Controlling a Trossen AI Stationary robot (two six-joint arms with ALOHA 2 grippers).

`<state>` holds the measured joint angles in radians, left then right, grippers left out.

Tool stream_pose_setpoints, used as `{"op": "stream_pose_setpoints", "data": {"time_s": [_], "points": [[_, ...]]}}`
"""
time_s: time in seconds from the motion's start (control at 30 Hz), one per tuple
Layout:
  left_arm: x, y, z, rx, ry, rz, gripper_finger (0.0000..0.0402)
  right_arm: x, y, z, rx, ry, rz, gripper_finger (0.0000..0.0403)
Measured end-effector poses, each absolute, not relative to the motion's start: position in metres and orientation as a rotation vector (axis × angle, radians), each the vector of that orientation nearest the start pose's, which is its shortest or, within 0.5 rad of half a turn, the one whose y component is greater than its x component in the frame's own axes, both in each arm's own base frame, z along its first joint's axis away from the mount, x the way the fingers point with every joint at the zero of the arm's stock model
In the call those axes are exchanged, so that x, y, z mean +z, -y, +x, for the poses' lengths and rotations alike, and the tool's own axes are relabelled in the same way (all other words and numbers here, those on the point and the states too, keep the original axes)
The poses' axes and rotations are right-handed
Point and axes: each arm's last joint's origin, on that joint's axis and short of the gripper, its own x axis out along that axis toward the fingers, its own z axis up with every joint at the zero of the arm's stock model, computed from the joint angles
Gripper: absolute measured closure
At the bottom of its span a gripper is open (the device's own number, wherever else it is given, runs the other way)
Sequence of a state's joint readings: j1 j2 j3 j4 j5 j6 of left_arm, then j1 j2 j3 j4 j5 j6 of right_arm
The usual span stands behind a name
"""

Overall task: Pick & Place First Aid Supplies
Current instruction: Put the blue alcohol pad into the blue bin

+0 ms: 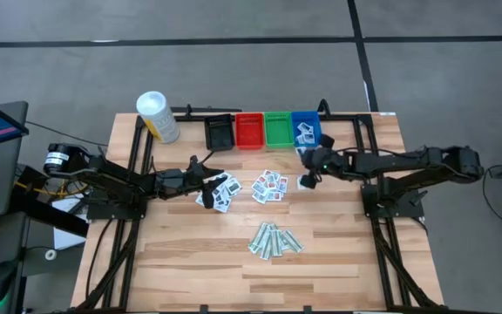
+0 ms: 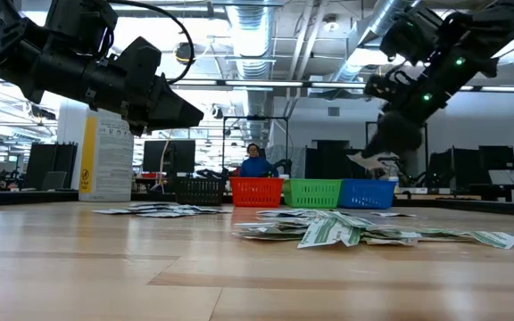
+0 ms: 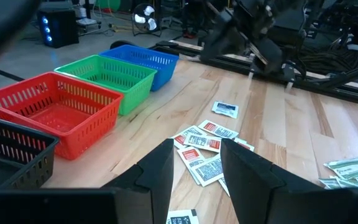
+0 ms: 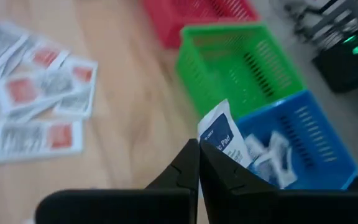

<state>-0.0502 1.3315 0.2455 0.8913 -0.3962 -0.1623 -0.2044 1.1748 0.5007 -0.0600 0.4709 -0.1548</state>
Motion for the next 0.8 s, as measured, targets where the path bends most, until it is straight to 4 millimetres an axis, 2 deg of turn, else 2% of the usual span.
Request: {"op": "stream_pose_setpoints", "data": {"time_s": [0.2,0.5,0.8], "points": [[0.153,0.000,0.218,0.359,-0.162,-0.117,0.0268,0.183,0.078,0.215,-0.672,-0.699,-0.252,0.0402],[0.153,0.000,0.218,0.359,-0.161,-0.117,0.0268,0.180,0.121,0.208,-0.856,-0.659,-0.192,0.0402],[0.153,0.000,0.218,0.359,-0.156,-0.118,0.0268,0.182,0.140,0.200,-0.948,-0.628,-0.160,0.0401]]}}
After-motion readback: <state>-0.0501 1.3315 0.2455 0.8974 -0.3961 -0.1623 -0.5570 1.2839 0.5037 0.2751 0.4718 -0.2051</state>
